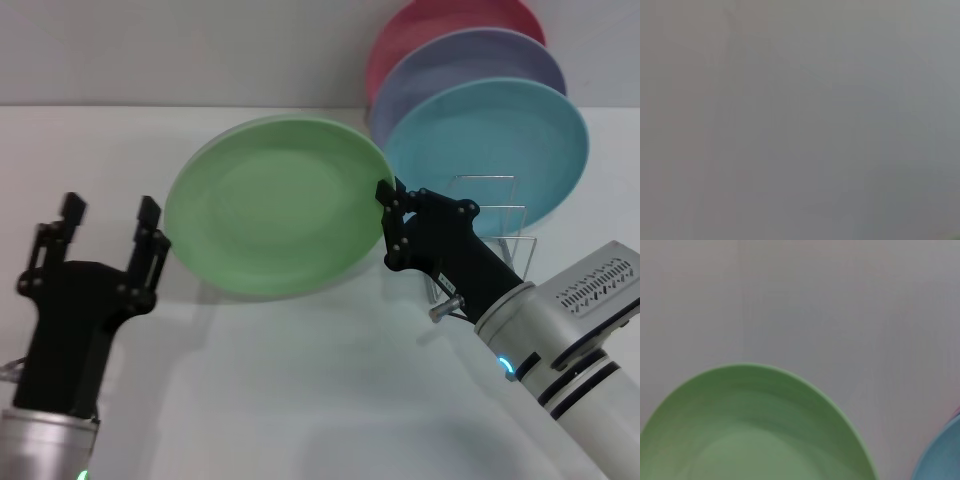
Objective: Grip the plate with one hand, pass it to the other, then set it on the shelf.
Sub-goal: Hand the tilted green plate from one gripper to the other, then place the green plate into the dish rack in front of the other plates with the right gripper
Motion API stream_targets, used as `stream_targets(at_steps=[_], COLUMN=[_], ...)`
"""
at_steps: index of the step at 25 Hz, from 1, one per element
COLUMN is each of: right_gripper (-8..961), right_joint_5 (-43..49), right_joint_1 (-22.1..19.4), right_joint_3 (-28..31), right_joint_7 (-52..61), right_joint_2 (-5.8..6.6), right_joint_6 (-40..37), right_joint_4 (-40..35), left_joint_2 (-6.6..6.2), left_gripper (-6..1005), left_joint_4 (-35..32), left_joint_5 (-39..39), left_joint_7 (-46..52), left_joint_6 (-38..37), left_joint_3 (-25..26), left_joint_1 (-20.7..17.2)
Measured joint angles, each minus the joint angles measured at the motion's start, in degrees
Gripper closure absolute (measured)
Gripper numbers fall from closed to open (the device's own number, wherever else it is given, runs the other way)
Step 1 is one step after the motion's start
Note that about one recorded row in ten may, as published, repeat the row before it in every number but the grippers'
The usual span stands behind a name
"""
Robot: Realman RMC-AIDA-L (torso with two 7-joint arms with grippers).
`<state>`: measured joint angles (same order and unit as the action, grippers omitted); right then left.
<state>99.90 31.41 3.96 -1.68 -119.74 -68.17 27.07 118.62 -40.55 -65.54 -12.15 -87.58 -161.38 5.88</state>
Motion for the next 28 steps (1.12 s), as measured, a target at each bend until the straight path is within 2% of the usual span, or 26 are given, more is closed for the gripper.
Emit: stream_targets(at_steps=[6,8,10,12,13,14,17,18,21,23,28], right_gripper=[936,936,935,935,935,936,936,936,936,936,936], right_joint_5=[0.1,0.4,0.7,1.8,2.9,2.9,2.9,2.8,2.7,2.6,2.6], right_joint_1=[-0.2,-1.3,-1.8,-3.6,-6.9,-8.2,-9.3,-11.3,-13.1,-15.3,-16.7], right_joint_3=[0.2,-0.1,-0.1,0.1,0.4,0.4,0.5,0.6,1.2,2.1,3.7], right_joint_7=[0.0,0.0,0.0,0.0,0.0,0.0,0.0,0.0,0.0,0.5,0.7], right_joint_2=[-0.03,0.05,0.13,0.29,0.41,0.47,0.51,0.67,0.74,0.78,0.81], right_joint_6=[-1.6,-5.3,-6.8,-10.5,-16.7,-19.1,-20.6,-24.1,-26.7,-30.0,-32.7], right_joint_4=[0.3,0.5,0.7,1.0,1.2,1.2,1.2,0.7,-0.5,-3.7,-9.3], left_joint_2=[-0.25,-0.29,-0.26,-0.26,-0.32,-0.32,-0.44,-0.47,-0.48,-0.50,-0.50], left_gripper=[327,286,186,186,187,187,187,188,188,189,189], left_joint_4=[3.2,9.0,12.2,14.3,17.7,17.7,19.2,19.8,20.6,21.6,21.7], left_joint_5=[1.2,1.2,1.2,1.2,1.0,1.0,1.1,1.3,1.4,1.5,1.7], left_joint_7=[8.3,18.9,24.0,27.0,31.8,31.8,33.8,34.6,35.4,36.2,37.2], left_joint_6=[-7.3,-12.4,-13.0,-13.1,-12.4,-12.4,-11.2,-10.2,-9.1,-7.1,-4.1], left_joint_3=[0.3,2.0,4.0,5.2,7.3,7.3,8.8,9.4,9.6,9.6,9.6], left_joint_1=[-0.9,-0.5,0.2,0.8,2.1,2.1,2.8,3.4,4.3,5.8,7.3])
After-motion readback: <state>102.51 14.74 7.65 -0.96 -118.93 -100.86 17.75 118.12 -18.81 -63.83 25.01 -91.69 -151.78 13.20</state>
